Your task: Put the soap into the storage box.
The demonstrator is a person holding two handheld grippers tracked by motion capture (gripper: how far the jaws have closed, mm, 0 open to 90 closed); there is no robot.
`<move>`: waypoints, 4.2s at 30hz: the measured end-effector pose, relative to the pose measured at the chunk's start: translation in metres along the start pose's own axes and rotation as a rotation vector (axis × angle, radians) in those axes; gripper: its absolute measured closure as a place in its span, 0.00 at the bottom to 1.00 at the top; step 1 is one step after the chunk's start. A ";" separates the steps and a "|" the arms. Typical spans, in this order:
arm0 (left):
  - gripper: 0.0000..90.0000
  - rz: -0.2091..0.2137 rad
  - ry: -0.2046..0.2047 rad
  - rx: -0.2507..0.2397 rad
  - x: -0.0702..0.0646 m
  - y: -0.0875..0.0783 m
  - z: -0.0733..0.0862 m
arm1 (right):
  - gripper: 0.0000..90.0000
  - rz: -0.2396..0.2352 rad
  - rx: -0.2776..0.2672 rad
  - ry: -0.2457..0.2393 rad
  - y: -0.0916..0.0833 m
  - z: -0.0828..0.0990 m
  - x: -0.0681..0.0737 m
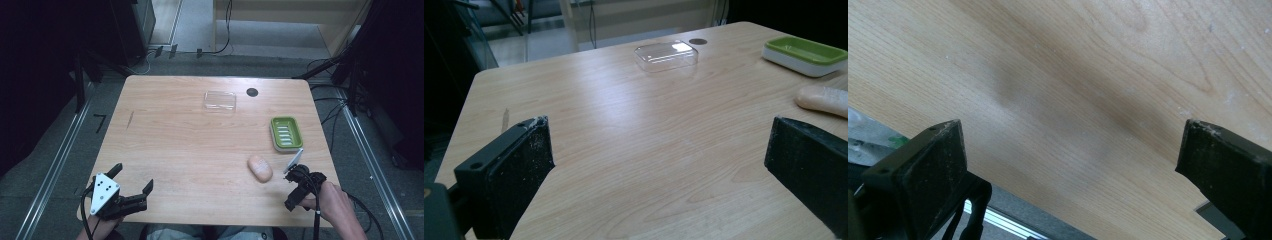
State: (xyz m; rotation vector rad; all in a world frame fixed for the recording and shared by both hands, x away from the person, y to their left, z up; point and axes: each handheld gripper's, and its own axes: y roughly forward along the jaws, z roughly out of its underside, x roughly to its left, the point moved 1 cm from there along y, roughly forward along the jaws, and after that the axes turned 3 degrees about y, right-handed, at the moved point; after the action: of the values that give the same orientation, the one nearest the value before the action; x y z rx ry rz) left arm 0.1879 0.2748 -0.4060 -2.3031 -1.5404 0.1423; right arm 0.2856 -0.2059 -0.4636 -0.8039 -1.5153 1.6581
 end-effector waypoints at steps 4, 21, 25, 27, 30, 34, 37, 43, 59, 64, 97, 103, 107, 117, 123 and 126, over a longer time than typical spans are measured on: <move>0.00 0.002 0.002 -0.003 -0.001 0.000 0.000 | 0.00 0.000 -0.005 0.000 -0.001 0.000 0.002; 0.00 0.000 0.004 -0.002 -0.001 0.000 0.000 | 0.00 0.001 -0.007 -0.025 -0.009 -0.009 0.012; 0.00 0.002 0.004 -0.005 -0.001 0.001 0.000 | 0.00 0.005 -0.013 -0.035 -0.011 -0.015 0.015; 0.00 0.001 0.003 -0.006 -0.001 0.001 0.000 | 0.00 0.007 -0.013 -0.034 -0.013 -0.018 0.017; 0.00 0.004 0.006 -0.006 -0.002 0.001 0.000 | 0.00 0.011 -0.020 -0.046 -0.016 -0.022 0.020; 0.00 0.005 0.007 -0.006 -0.001 0.001 -0.001 | 0.00 0.019 -0.018 -0.055 -0.017 -0.027 0.023; 0.00 0.006 0.009 -0.002 -0.002 0.001 -0.001 | 0.00 0.025 -0.020 -0.058 -0.019 -0.030 0.024; 0.00 0.008 0.009 -0.003 -0.002 0.002 -0.001 | 0.00 0.033 -0.018 -0.065 -0.021 -0.038 0.027; 0.00 0.007 0.008 -0.006 -0.002 0.002 -0.001 | 0.00 0.036 -0.024 -0.089 -0.028 -0.060 0.036; 0.00 0.008 0.008 -0.007 -0.001 0.002 -0.001 | 0.00 0.033 -0.025 -0.092 -0.029 -0.066 0.037; 0.00 0.006 0.004 -0.009 -0.001 0.002 0.000 | 0.00 -0.002 -0.055 -0.093 -0.030 -0.113 0.036; 0.00 0.005 0.004 -0.008 -0.001 0.001 0.000 | 0.00 -0.015 -0.055 -0.084 -0.027 -0.120 0.034; 0.00 0.007 0.003 -0.010 -0.001 0.001 0.000 | 0.00 -0.021 -0.054 -0.079 -0.024 -0.123 0.032; 0.00 0.007 0.003 -0.010 -0.001 0.001 0.000 | 0.00 -0.028 -0.047 -0.069 -0.014 -0.132 0.032; 0.00 0.008 0.005 -0.009 -0.001 0.001 0.000 | 0.00 -0.028 -0.034 -0.061 -0.006 -0.134 0.033; 0.00 0.008 0.005 -0.009 -0.001 0.001 0.000 | 0.00 -0.024 -0.029 -0.061 -0.003 -0.135 0.033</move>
State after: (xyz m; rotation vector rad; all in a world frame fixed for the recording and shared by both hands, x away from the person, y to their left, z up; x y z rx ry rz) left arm 0.1882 0.2739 -0.4060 -2.3149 -1.5327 0.1312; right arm 0.3823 -0.1063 -0.4738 -0.7540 -1.5884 1.6601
